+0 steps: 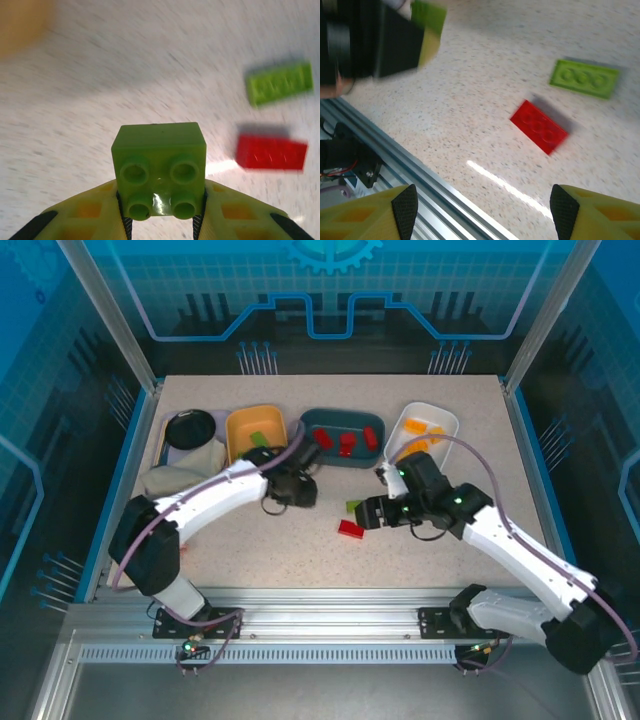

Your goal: Sort the legos into containers by color

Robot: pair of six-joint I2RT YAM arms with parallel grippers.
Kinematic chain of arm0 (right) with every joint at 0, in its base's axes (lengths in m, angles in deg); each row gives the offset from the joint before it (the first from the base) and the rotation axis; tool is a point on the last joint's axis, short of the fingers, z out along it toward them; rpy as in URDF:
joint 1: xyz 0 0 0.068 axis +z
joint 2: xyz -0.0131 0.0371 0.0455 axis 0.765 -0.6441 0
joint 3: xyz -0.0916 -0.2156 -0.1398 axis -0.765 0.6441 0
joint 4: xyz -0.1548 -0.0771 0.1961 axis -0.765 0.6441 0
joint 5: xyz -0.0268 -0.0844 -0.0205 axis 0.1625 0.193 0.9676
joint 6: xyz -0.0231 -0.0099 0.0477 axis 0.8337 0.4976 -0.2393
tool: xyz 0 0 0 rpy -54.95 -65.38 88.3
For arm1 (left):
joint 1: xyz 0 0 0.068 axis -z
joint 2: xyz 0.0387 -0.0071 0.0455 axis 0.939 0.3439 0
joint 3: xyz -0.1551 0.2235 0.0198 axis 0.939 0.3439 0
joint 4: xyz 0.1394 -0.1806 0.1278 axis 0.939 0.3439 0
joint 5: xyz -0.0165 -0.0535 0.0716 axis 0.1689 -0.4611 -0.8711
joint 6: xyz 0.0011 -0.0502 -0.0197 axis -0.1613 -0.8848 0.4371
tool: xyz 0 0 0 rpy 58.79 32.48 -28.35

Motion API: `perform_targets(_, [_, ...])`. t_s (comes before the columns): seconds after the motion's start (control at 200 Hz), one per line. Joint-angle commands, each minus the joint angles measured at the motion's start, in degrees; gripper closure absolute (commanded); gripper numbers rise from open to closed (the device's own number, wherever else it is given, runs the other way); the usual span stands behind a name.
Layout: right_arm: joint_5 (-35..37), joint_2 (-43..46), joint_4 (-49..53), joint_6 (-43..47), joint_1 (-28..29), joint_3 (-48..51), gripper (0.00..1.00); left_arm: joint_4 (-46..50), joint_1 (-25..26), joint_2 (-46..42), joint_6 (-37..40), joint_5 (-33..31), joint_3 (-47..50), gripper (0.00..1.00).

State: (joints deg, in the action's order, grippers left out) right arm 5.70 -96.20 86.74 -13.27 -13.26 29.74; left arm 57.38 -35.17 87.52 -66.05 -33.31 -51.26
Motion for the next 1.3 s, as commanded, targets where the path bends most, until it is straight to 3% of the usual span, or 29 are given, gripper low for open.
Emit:
perform_targets(0.0, [1.2,-5.09,-4.45,2.81,3.83,-5.21,0.27,-0.11,-9.28,1.76,-1.2,4.12,-3.8,0.72])
perform_targets(0.17, [2.36,-14.12,-9.23,3.16,6.16,-12.21,0.27,-2.98,-20.13,12.68,-3.09,9.27,-14.25,0.72])
perform_targets(0.3, [4.77,-18.81,-14.53,1.52,5.88,-16.33,0.25,-3.2,-25.24,23.45,-6.33,12.26,-24.53,0.71])
perform_targets(0.52, [3.88,-25.21,-18.3,-2.06,3.55,-22.59,0.25,1.17,-28.43,38.48,-8.47,15.03,-42.28,0.68])
perform_targets(0.69, [4.6,-26.99,-15.26,-1.2,2.78,-24.84,0.25,4.27,-28.66,43.42,-8.3,16.05,-49.78,0.55])
perform_targets(0.85, [8.87,-25.07,-9.73,2.84,1.94,-22.98,0.25,4.06,-28.66,39.11,-8.91,15.82,-47.98,0.34])
perform_targets(0.99, [16.2,-25.36,4.27,9.93,2.84,-23.5,0.24,-0.17,-28.02,28.95,-10.3,16.61,-39.16,0.22])
perform_targets(1.29, [20.67,-26.15,15.07,20.03,9.31,-15.01,0.17,-9.23,-18.93,1.6,-12.93,20.54,-7.24,0.2])
